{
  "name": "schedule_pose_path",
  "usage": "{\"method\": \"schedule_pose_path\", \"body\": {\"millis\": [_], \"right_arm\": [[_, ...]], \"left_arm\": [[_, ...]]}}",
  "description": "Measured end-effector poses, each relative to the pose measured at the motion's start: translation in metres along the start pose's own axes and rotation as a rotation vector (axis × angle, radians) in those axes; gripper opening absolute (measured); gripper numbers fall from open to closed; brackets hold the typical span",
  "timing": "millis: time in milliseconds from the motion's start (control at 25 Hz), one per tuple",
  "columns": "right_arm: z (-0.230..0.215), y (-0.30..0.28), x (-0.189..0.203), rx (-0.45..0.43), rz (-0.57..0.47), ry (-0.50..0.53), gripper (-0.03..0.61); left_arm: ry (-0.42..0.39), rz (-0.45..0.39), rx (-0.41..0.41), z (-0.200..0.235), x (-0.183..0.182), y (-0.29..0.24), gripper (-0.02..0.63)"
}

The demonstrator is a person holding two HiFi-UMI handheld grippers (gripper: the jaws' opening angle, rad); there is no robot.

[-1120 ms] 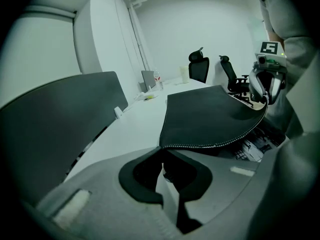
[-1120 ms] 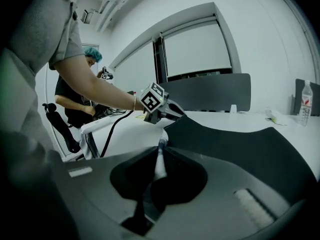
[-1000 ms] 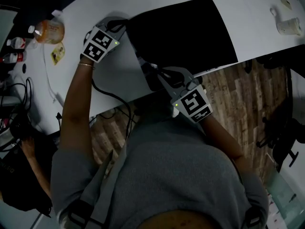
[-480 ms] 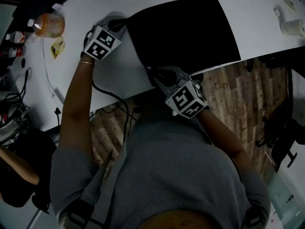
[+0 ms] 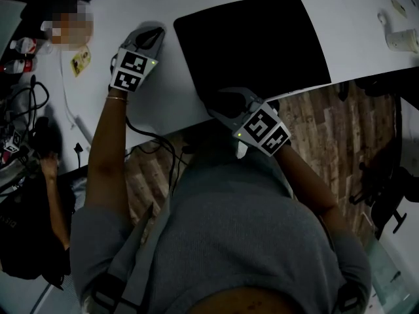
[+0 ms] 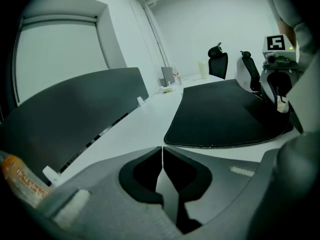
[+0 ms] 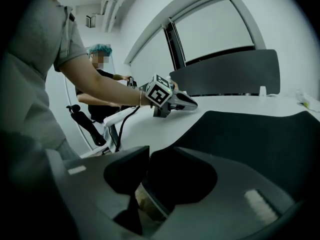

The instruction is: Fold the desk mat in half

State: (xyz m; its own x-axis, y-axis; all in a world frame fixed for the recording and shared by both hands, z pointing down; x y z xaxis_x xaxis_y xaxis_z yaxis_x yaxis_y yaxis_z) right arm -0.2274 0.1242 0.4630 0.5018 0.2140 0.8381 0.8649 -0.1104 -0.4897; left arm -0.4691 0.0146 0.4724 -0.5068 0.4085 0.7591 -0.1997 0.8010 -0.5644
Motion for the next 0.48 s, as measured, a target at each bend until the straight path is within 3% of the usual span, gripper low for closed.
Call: {"method": "schedule_pose_path", "body": {"millis": [160,240,320,480], "right_arm": [[-0.003,0.008,-0.002,-0.069,-0.054,-0.096,0.135],[-0.009,0.014,-0.004,-0.071,-0.091,-0.137,0.081],[-0.019,0.022,-0.01,-0.037,-0.142,-0.156,0.011],[-0.043,0.041,-0.019,0.056,-0.24,-0.186,0.002]], "left_arm": [[0.075,-0.052,-0.06,-0.008,-0.002,0.015,0.005],[0.098,-0.083,-0.079,-0.016,-0.007,0.022,0.003],[0.128,-0.114,-0.097,-0.028,-0.015,0.028,0.002],[0.156,-0.158,-0.151,-0.053,-0.034,0.036,0.002]]}}
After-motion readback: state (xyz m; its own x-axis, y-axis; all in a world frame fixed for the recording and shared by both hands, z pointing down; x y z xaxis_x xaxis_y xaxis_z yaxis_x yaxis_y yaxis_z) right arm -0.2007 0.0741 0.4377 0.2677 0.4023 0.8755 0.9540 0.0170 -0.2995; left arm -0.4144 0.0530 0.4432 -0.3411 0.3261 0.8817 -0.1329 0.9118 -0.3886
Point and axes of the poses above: the fingertips, and each gripper's own axes: y backward along the fingers, z to its left, x out of its underside, the point moved 6 cm from there along y, backward along the fingers, and after that the axes turned 1 degree about -x, right-handed, at the moved point
